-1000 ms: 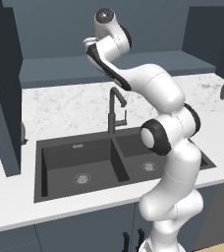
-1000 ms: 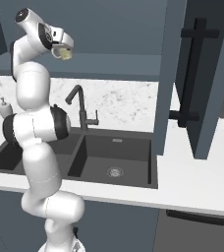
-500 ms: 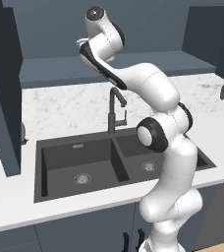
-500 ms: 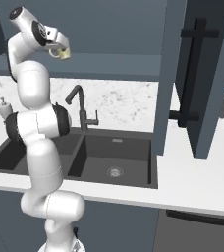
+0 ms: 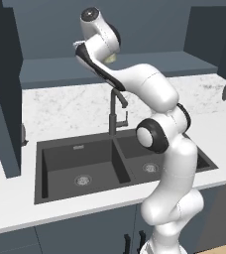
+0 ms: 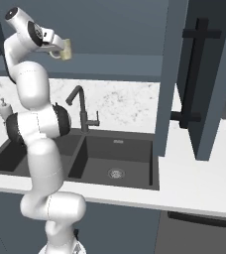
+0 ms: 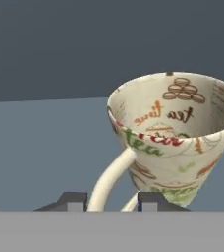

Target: Gather all objects into one cabinet and sort the glasses and bowls to opposite sides.

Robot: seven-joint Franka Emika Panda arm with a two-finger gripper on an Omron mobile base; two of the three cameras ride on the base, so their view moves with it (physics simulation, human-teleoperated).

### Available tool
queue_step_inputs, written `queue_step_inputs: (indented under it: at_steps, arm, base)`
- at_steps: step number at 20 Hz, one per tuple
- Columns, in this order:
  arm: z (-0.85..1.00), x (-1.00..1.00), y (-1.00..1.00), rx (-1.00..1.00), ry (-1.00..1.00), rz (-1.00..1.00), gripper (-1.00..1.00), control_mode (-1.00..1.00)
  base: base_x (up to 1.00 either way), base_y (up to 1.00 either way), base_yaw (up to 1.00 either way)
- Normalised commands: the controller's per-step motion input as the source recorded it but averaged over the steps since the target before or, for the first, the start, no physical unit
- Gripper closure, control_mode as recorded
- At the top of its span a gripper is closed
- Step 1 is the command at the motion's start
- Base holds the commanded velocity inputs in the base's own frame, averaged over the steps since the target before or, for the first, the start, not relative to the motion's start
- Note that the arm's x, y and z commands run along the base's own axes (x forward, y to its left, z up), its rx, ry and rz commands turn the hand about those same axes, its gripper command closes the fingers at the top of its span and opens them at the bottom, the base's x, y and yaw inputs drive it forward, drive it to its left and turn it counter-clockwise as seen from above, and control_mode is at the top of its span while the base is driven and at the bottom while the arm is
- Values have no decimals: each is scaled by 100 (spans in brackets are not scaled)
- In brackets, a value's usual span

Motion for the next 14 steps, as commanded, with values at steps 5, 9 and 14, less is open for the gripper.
queue_step_inputs:
  at_steps: [5,9,14]
  arm:
    - [2,-28,0,0,-6,0,100,-100]
    - [27,-92,1,1,-16,-1,100,-100]
    - [-2,-73,2,0,-9,0,100,-100]
  base:
    - [0,0,0]
    - [0,0,0]
    - [0,0,0]
